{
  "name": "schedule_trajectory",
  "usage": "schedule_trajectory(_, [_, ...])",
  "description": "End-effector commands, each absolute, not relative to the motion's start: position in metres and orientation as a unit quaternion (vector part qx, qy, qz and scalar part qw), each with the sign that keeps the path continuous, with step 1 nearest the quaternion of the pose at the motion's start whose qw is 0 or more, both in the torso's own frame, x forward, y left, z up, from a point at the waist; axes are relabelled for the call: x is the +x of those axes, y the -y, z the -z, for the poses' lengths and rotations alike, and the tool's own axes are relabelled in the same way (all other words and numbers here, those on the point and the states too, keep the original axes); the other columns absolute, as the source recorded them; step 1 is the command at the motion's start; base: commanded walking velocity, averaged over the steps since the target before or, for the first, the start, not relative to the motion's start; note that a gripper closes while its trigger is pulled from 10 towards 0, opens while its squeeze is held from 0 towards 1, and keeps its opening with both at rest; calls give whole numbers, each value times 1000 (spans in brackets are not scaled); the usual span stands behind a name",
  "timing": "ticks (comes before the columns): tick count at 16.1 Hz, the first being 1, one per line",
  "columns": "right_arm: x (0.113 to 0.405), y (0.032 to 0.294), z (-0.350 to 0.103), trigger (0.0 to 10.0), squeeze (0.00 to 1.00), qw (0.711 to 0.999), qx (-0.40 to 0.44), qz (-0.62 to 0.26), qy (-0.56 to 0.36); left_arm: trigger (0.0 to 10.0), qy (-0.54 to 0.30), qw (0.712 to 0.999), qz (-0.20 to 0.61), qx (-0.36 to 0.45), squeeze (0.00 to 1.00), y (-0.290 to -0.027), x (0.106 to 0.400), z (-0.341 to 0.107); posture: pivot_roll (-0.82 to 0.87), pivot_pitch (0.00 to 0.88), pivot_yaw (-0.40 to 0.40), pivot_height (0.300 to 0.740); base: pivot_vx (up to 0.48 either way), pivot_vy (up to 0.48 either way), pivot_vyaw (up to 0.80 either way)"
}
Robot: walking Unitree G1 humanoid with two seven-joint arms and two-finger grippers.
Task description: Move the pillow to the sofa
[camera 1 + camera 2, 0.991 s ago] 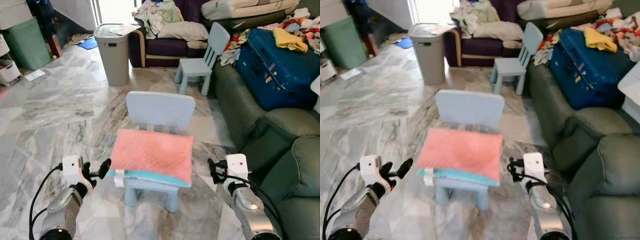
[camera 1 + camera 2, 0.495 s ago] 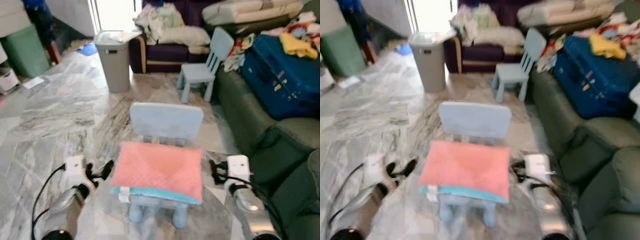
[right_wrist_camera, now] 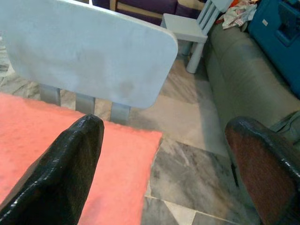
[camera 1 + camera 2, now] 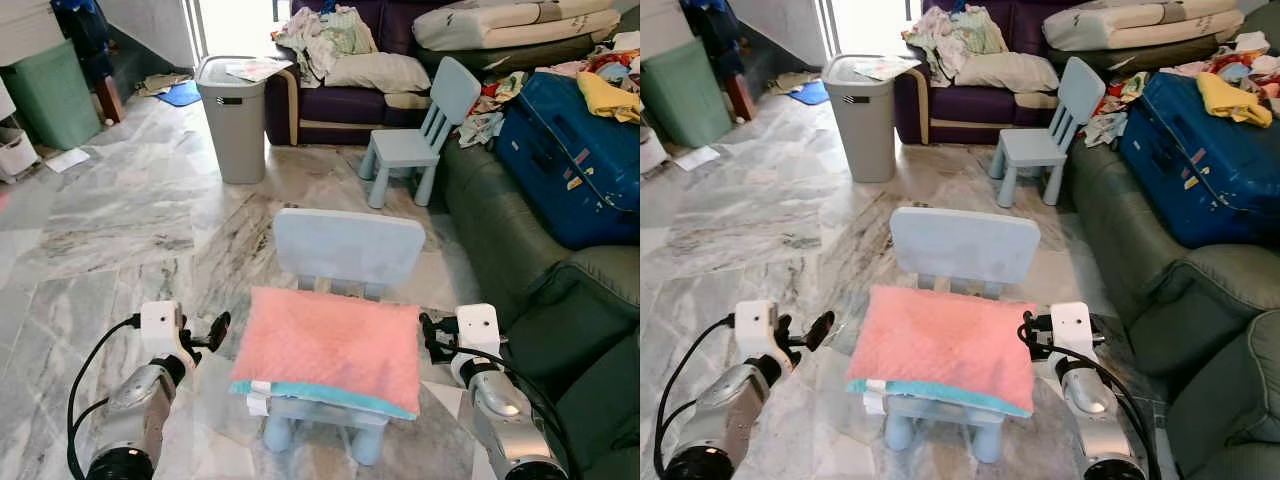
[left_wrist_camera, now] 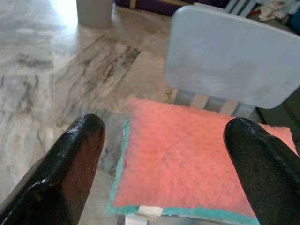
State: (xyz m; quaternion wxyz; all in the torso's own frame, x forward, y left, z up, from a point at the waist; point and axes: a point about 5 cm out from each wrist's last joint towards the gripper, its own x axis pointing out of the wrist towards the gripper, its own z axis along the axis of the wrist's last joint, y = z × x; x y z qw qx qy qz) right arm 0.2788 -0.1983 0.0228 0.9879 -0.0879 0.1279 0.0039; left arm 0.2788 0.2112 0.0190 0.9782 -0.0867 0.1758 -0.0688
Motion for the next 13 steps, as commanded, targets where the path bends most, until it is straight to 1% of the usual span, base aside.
schedule_trajectory(1, [283,199,-32,10000,0,990,-94,-7,-109,10000,-152,983,80,-62,0,-206,286,-29,3,0,-2,740,0,0,0])
schedule_trajectory(2, [286,197,-36,10000,0,990,-96,-8,-100,10000,-134,986,89,-42,0,-204,289,-35,2,0,-2,740,0,0,0])
schedule_trajectory(3, [290,195,-43,10000,0,992,-92,-6,-87,10000,-112,988,98,-45,0,-202,292,-42,2,0,-3,740,0,0,0])
schedule_trajectory(4, [293,193,-46,10000,0,993,-90,-7,-81,10000,-108,989,90,-54,0,-203,294,-44,2,0,-3,740,0,0,0])
schedule_trajectory(6, [294,191,-48,10000,0,993,-83,-9,-78,10000,-120,985,77,-100,0,-203,295,-43,-1,0,-4,740,0,0,0])
schedule_trajectory(7, [294,191,-48,10000,0,993,-82,-9,-79,10000,-120,984,78,-102,0,-203,295,-43,-1,0,-4,740,0,0,-500])
schedule_trajectory(13, [291,192,-45,10000,0,993,-81,-4,-87,10000,-136,980,96,-110,0,-197,289,-36,-6,0,-3,740,0,0,-800])
